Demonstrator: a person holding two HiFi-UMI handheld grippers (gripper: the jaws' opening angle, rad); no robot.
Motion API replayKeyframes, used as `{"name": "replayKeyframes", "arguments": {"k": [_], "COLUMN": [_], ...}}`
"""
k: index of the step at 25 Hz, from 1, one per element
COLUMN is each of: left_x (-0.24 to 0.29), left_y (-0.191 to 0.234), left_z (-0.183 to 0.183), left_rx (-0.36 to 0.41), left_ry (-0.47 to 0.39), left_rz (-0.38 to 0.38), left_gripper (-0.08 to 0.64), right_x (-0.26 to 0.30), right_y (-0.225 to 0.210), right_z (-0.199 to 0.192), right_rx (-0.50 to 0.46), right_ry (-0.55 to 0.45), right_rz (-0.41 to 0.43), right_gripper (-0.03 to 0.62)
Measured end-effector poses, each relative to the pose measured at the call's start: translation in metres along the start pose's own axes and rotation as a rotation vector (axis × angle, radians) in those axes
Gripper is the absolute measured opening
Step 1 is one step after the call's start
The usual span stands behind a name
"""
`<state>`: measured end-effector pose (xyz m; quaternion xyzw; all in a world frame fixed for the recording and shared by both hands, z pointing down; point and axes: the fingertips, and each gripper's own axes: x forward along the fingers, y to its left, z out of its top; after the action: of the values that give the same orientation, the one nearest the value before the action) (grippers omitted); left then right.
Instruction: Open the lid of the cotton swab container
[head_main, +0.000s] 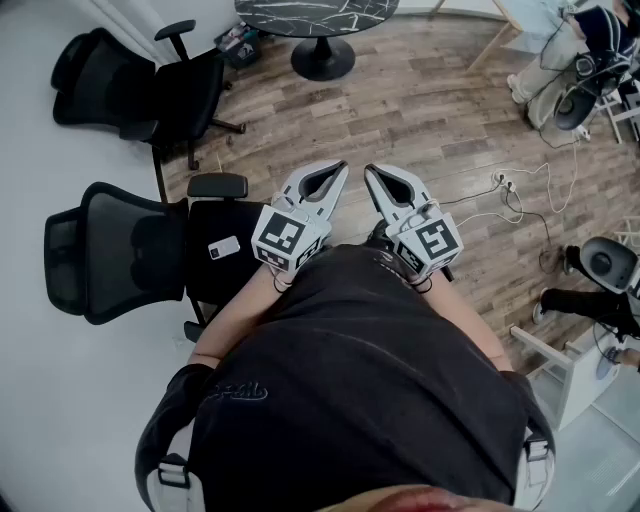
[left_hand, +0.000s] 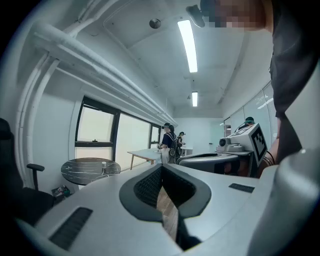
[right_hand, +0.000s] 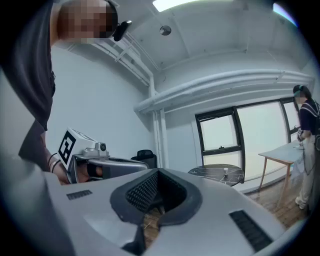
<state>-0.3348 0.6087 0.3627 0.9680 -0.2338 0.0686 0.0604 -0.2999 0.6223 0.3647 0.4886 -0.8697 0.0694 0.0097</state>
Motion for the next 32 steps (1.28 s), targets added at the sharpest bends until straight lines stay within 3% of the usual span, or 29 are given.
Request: {"name": "replayKeyframes", "arguments": {"k": [17,24,32], "left_x": [0.028,0.086,0.178], "left_y": [-0.009,-0.006,-0.02], "left_z": [-0.016,-0.006,0.023], "left_rx": [-0.035,-0.033,-0.022], "left_ry": [0.045,0.031,-0.016], "left_rz": [0.0,0.024,0.047], "left_gripper": [0.014,0.014,0.014], "right_x": [-0.012,-0.013,-0.034], "right_y": [-0.024,-0.079,-0.17], "right_z": [-0.012,-0.002,0.016], "right_rx": [0.036,0.015,-0.019], "right_ry": [0.003,-0.012,0.01], "right_rz": [0.009,0.053,0.077], "right_gripper": [0.021,0.023,0.023]}}
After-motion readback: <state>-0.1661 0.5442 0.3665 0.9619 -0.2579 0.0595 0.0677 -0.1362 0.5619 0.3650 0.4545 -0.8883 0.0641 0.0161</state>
